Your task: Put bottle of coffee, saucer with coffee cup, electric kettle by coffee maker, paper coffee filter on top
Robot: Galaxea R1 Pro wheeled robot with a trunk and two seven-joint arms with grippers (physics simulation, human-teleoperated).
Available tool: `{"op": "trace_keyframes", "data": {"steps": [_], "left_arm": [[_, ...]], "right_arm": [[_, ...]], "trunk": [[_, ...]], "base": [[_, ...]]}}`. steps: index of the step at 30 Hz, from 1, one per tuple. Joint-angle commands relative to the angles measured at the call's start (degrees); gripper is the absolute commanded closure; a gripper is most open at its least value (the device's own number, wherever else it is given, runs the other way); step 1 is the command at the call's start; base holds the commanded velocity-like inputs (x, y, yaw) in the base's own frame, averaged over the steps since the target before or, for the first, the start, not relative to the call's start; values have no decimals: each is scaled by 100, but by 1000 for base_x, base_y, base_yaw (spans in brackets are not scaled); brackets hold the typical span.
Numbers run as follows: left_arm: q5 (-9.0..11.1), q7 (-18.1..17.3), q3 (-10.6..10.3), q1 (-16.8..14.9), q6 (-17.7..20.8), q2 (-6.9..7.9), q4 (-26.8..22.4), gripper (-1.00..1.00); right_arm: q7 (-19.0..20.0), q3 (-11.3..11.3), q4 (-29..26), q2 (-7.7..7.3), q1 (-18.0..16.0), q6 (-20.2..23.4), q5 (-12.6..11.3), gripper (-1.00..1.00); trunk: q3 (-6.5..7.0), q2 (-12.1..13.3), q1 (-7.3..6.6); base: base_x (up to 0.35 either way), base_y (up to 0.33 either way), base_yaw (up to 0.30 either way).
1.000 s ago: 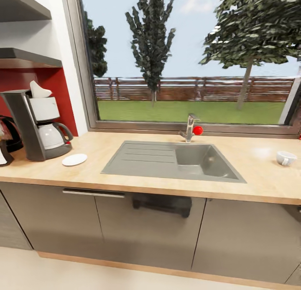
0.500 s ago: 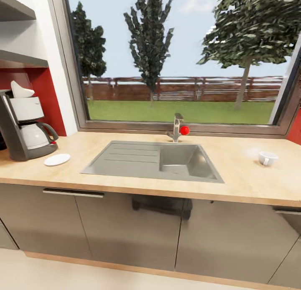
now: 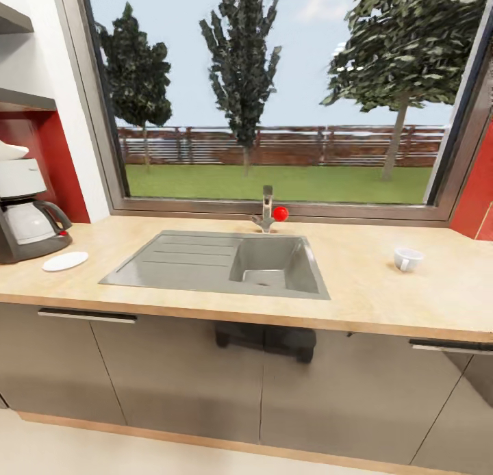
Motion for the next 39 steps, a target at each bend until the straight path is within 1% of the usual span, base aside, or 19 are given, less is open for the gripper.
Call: {"op": "trace_keyframes", "data": {"steps": [1, 8, 20, 22, 23, 29, 39], "left_arm": [[-18, -23, 39, -3, 60, -1, 0, -100], [-18, -23, 32, -3, 60, -8, 0, -100], [-18, -23, 32, -3, 60, -8, 0, -100], [-18, -19, -11, 0, -5, -61, -9, -100], [-18, -18, -11, 1, -28, -61, -9, -100], [-18, -18, -11, 1, -28, -61, -9, -100], [-18, -18, -11, 1, -28, -61, -9, -100]], "right_arm": [[18, 50, 15, 4, -7, -44, -28, -100], [15, 53, 15, 4, -6, -48, -28, -100], [14, 53, 15, 4, -6, -48, -28, -100], [79, 39, 61, -63, 49, -113, -51, -100], [111, 40, 61, -77, 31, -145, -50, -100], [289, 40, 61, -77, 31, -232, -50, -100], [289, 40, 61, -77, 31, -232, -50, -100]], "trunk": [[-6, -3, -1], [-6, -3, -1], [-6, -3, -1], [-6, -3, -1], [-6, -3, -1], [-6, -3, -1], [-6, -3, -1]], "base": [[-32, -311, 0], [-113, -294, 0], [-241, -212, 0], [0, 0, 0], [0, 0, 0], [0, 0, 0], [0, 0, 0]]}}
